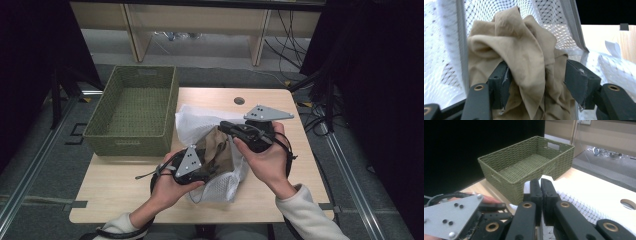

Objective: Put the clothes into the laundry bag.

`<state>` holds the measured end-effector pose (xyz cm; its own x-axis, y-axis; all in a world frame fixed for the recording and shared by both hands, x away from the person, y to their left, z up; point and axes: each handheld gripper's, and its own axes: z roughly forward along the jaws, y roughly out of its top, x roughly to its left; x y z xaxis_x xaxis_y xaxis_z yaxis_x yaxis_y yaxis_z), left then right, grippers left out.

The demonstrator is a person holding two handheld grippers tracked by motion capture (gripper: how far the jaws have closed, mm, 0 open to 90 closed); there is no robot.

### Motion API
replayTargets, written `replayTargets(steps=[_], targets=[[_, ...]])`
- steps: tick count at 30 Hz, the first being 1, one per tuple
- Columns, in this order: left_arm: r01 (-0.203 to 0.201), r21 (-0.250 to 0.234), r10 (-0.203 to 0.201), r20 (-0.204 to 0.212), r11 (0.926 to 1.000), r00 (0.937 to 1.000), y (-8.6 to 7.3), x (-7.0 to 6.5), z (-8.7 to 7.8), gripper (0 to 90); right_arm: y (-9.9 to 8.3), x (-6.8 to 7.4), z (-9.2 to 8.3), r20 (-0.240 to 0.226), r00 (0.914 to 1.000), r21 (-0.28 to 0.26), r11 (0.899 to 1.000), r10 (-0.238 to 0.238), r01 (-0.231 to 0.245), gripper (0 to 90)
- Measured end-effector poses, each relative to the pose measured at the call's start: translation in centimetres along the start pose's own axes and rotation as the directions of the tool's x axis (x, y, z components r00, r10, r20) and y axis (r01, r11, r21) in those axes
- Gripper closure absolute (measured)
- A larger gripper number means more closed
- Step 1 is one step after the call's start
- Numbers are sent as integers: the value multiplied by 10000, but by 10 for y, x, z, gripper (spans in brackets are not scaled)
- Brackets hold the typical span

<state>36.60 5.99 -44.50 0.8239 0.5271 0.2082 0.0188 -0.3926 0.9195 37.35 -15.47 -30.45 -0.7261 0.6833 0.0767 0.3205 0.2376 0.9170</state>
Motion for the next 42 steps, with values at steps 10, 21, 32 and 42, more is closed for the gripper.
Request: replayTargets(steps=[10,21,32,42], targets=[[54,-549,-74,-377,9985,9993,0,7,-10,721,0,0,0,59,9999,39,9999,-124,124,896],[165,-244,-174,-366,9996,9992,0,7,8,852,0,0,2,-98,9998,17,9998,-188,188,897],[167,72,-166,-165,9998,9997,-5,11,36,865,-1,-1,2,-3,9998,117,9998,-176,176,897],[769,452,-779,202,9960,9968,-8,12,43,766,-6,1,2,-32,10000,380,9993,-9,11,897]])
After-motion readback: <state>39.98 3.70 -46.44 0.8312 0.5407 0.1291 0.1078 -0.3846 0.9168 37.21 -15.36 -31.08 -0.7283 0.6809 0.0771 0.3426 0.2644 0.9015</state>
